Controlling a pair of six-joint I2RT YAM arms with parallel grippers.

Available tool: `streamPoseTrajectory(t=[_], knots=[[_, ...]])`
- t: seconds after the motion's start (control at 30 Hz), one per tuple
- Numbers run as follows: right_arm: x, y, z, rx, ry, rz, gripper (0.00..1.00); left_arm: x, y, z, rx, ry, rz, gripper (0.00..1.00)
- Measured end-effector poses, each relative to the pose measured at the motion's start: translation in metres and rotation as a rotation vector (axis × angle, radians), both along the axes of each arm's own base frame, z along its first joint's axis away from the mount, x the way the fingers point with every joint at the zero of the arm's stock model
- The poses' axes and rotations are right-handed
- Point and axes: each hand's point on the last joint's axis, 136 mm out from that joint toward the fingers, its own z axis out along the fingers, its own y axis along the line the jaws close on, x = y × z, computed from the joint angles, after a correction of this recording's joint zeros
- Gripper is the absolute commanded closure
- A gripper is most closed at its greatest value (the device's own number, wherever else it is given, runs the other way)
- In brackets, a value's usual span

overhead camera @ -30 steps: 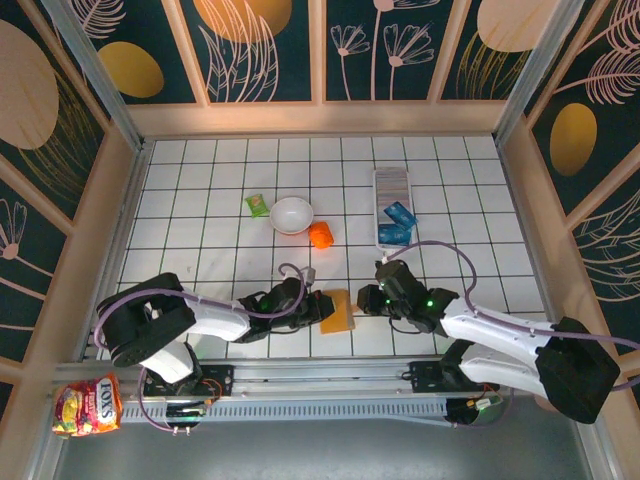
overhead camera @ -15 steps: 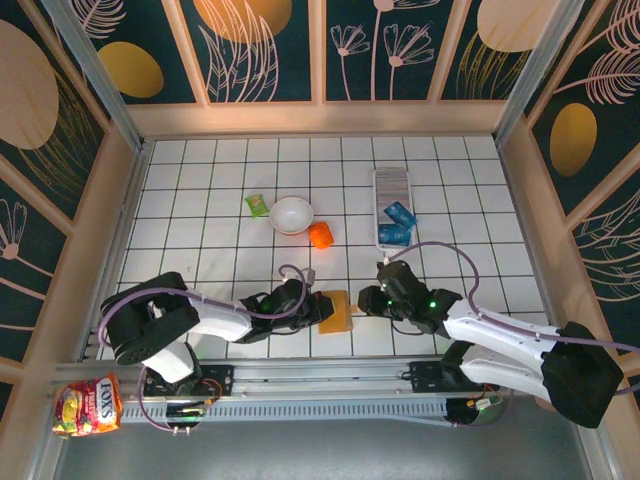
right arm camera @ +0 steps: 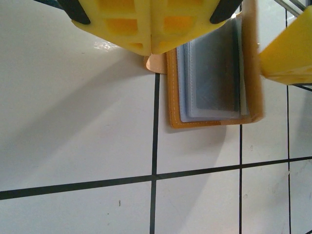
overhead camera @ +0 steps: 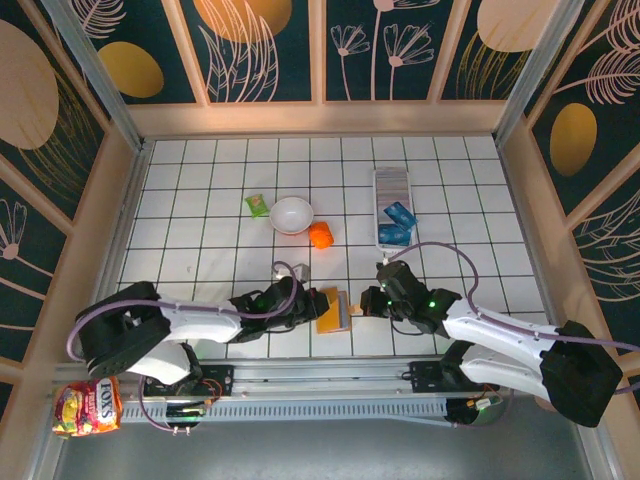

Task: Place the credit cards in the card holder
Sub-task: Close the button on the card holder.

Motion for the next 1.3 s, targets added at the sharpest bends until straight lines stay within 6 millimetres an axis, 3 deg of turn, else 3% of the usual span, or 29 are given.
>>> streamPoseTrajectory(t=[0.13, 0.43, 0.63, 0.9, 1.3], knots=[[0.0, 0.0, 0.0, 0.0, 0.002, -0.001, 1.0, -0.002, 0.01, 0.004, 0.003, -0.01, 0.014, 1.0], [0.0, 0.0, 0.0, 0.0, 0.002, -0.002, 1.0, -0.02, 0.031, -0.025, 0.087, 0.034, -0.004, 1.0], [0.001, 0.002, 0.002, 0.01, -0.006, 0.0, 1.0, -0.028, 0.025, -0.027, 0.087, 0.039, -0.038, 1.0], [-0.001, 0.009, 0.005, 0.035, -0.009, 0.017, 1.0, -0.025, 0.017, -0.017, 0.061, 0.026, -0.04, 1.0], [-0.006, 0.018, 0.01, 0.07, -0.002, 0.039, 1.0, -0.023, 0.007, -0.03, 0.079, 0.047, -0.052, 1.0]])
